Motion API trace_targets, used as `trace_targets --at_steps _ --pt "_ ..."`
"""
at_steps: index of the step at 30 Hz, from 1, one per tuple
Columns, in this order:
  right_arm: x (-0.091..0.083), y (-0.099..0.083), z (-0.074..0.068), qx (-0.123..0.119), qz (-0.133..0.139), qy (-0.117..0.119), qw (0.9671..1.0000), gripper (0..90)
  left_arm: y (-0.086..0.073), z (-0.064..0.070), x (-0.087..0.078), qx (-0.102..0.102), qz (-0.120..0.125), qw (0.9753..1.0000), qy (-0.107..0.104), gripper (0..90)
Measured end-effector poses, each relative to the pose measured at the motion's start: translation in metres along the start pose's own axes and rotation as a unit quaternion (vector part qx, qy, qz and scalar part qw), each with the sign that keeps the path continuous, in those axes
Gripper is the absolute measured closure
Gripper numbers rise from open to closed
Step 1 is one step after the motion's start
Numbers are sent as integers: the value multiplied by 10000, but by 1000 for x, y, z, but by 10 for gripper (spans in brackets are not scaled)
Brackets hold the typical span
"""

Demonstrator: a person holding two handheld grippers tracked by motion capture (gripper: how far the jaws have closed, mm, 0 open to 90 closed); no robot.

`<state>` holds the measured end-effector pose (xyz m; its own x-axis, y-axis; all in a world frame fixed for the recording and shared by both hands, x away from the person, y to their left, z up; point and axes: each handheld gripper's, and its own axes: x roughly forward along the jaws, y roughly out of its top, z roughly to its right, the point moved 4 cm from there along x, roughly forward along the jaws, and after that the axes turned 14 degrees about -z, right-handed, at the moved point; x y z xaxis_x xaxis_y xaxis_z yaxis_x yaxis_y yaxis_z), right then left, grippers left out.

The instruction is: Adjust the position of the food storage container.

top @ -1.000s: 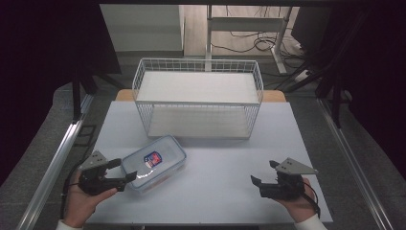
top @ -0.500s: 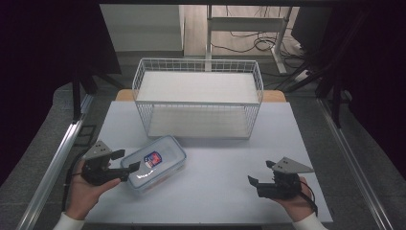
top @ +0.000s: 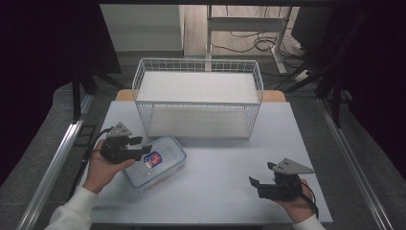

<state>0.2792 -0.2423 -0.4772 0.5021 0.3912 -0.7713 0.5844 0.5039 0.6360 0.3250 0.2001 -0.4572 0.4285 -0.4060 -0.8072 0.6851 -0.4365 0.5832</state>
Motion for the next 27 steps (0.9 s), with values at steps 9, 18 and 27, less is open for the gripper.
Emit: trace_targets --at_steps 9,18,27 --pt "1 1 -1 -49 -17 -17 10000 167 22 -15 23 25 -246 9997 50 597" --pt "4 1 2 -56 -35 -2 10000 167 32 -24 48 95 -620 9979 188 894" --pt "7 1 1 -135 -77 -7 9999 168 37 -33 72 125 -1000 9940 422 899"
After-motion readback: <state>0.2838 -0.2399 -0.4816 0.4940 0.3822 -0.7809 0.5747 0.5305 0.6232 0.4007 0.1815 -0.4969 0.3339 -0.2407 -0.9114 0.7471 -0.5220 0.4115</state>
